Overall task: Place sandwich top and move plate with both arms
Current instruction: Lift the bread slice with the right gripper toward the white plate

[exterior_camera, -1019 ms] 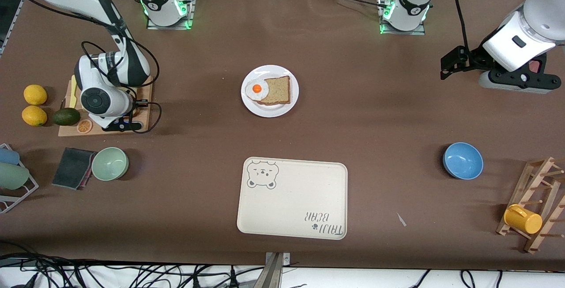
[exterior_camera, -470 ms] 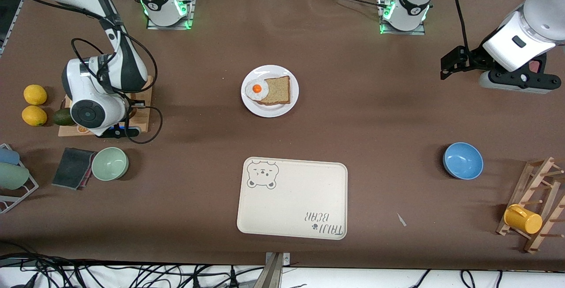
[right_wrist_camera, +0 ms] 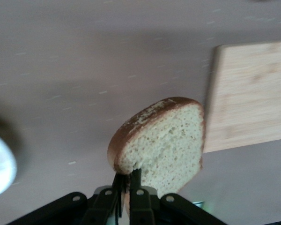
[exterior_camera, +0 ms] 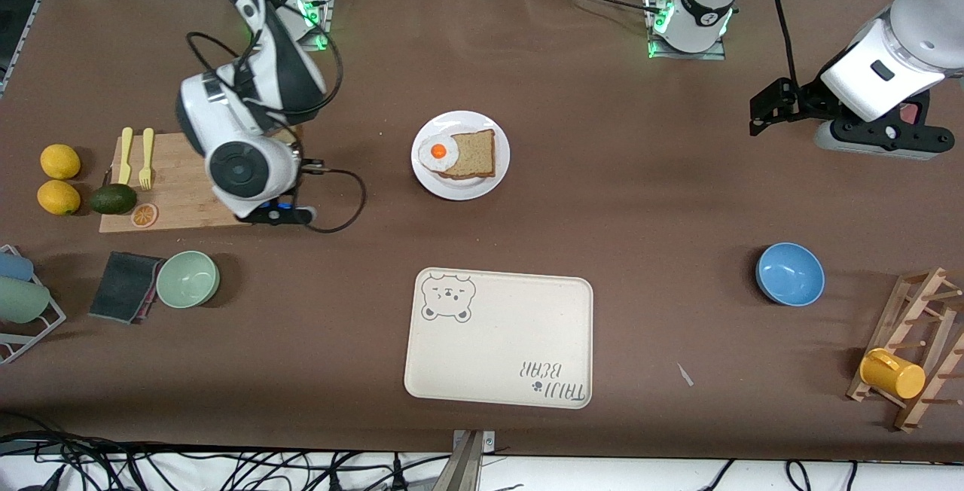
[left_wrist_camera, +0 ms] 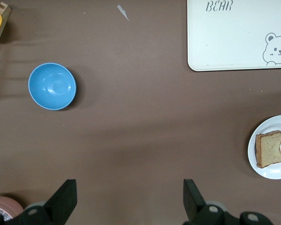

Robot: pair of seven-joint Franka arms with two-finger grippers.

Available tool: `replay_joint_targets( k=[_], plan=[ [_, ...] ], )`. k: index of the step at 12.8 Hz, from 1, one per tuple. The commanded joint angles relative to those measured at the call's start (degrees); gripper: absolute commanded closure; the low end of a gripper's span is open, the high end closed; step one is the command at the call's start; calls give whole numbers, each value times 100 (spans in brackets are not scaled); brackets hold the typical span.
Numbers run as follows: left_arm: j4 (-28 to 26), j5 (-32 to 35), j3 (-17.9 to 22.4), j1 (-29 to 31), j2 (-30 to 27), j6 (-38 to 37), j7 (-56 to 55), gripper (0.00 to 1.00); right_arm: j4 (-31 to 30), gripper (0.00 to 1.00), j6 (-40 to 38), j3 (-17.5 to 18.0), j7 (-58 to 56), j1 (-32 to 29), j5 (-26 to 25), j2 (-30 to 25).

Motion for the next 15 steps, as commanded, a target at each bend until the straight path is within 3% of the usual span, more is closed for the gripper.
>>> replay_joint_targets(
  k=[1, 4, 8, 15],
  plan=[
    [109, -98, -3, -14, 161, 23, -13, 0, 722, 100, -184, -11, 734, 610, 536, 543],
    [109, -90, 6, 4, 215, 216, -13, 0, 1364, 100, -131, -11, 1517, 1436, 705, 1017],
    [100, 16, -3, -5, 232, 208, -13, 0, 1857, 100, 70, -11, 1923, 1965, 758, 1650],
    [118, -37, -47, -57, 487, 234, -13, 0, 2034, 100, 1037, -11, 2170, 2449, 758, 2143]
  ],
)
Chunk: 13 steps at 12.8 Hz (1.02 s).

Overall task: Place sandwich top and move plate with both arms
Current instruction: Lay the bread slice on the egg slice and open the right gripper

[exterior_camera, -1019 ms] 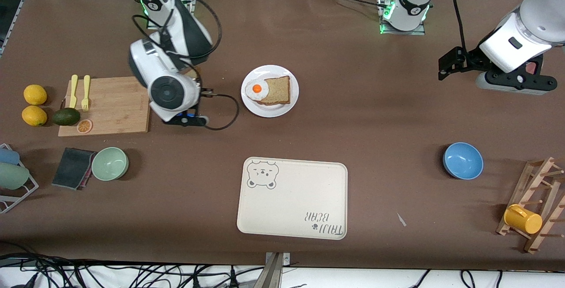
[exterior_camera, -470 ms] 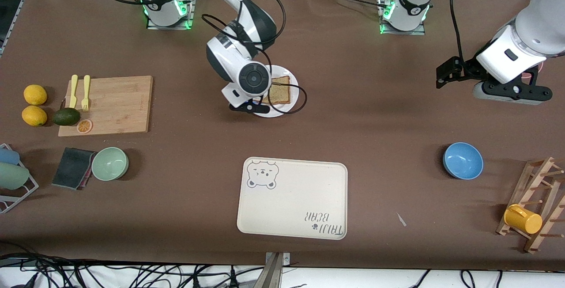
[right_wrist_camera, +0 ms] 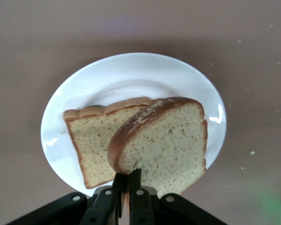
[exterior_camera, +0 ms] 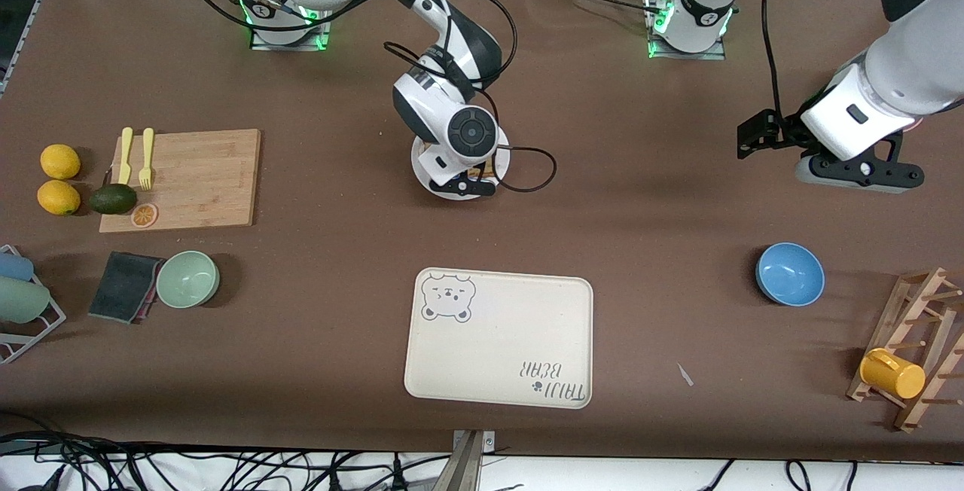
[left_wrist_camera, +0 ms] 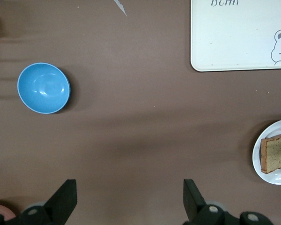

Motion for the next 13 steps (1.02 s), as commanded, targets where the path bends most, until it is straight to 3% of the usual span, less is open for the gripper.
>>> replay_joint_targets(
  k=[1, 2, 3, 4, 13],
  plan=[
    [102, 24, -49, -66, 62, 13, -13, 0, 211, 100, 86, -42, 87, 158, 86, 181],
    [102, 16, -49, -57, 97, 13, -13, 0, 211, 90, 86, -42, 52, 149, 86, 199],
    [102, 16, -49, -57, 106, 13, -4, 0, 211, 14, 86, -42, 130, 132, 95, 199],
    [102, 16, -49, -57, 106, 13, -4, 0, 211, 0, 86, -42, 165, 192, 86, 182],
    [146, -90, -58, -338, 256, 13, -13, 0, 598, 0, -133, -42, -27, 9, 95, 120]
  ],
)
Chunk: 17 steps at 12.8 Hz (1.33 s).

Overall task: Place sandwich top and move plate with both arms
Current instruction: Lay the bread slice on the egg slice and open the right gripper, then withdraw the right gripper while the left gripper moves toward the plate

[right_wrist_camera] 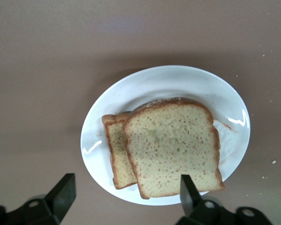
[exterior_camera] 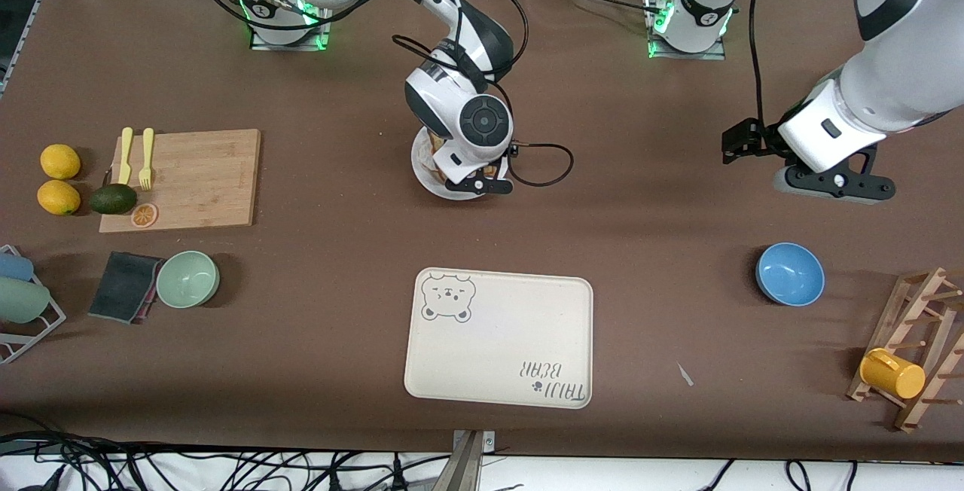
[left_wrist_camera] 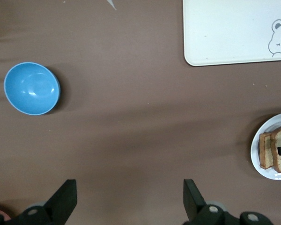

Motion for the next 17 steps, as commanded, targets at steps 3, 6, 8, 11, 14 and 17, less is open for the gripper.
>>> replay_joint_targets(
  k=[3, 6, 8, 11, 14, 17],
  plan=[
    [180, -194, -2, -216, 272, 11, 101, 0, 238, 0, -811, -16, -660, -510, 104, -288],
    [180, -824, 16, -172, 563, 20, 101, 0, 247, 0, -1339, -51, -1171, -968, 95, -719],
    [180, -950, 16, -207, 677, 46, 101, 0, 238, 0, -1690, -77, -1583, -1275, -1, -930],
    [197, -1370, -2, -225, 1000, 475, 110, 0, -452, 0, -1640, -156, -1955, -1872, -63, -1840],
    [268, -1662, -37, -409, 1423, 1161, 136, 0, -1744, 0, -1227, -315, -2303, -2487, -344, -2993],
    [277, -2003, -37, -409, 1635, 1312, 408, 0, -2213, 0, -1129, -350, -3613, -3217, -493, -3802]
  ],
)
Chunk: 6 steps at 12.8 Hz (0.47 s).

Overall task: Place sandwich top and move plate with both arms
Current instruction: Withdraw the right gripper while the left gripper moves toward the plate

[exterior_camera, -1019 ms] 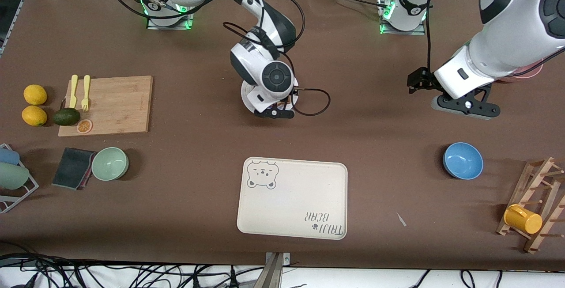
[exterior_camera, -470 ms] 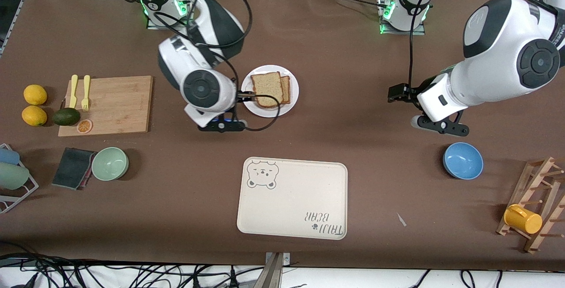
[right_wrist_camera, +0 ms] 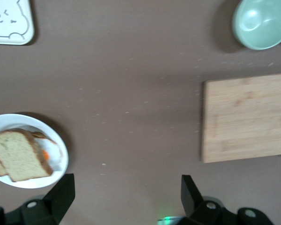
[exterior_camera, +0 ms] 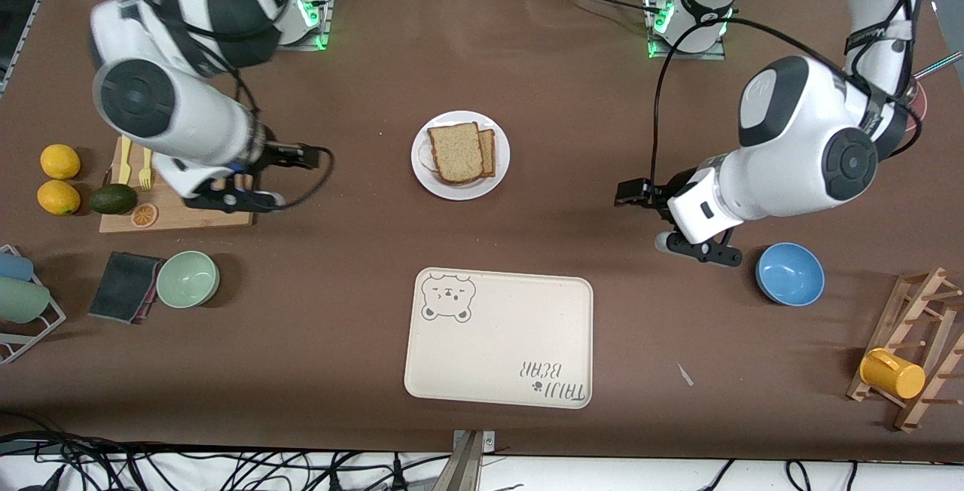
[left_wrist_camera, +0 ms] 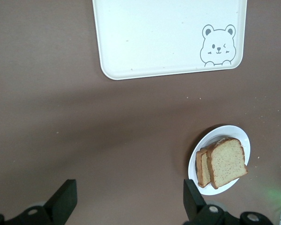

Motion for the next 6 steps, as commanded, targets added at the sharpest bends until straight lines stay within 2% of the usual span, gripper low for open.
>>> replay_joint_targets(
  k=[1, 3, 4, 6],
  plan=[
    [233, -546, 18, 17, 315, -18, 247, 0, -806, 0, 232, -139, -900, -492, -124, -1010],
    [285, -810, 10, 0, 552, 0, 273, 0, -807, 0, 84, -447, -1096, -528, -124, -1275],
    [477, -986, -16, -44, 736, 0, 299, 0, -807, 0, -109, -614, -1244, -563, -54, -1346],
    [654, -1145, -69, -175, 1167, 96, 605, 0, -737, 0, -225, -755, -1552, -650, -28, -1434]
  ],
)
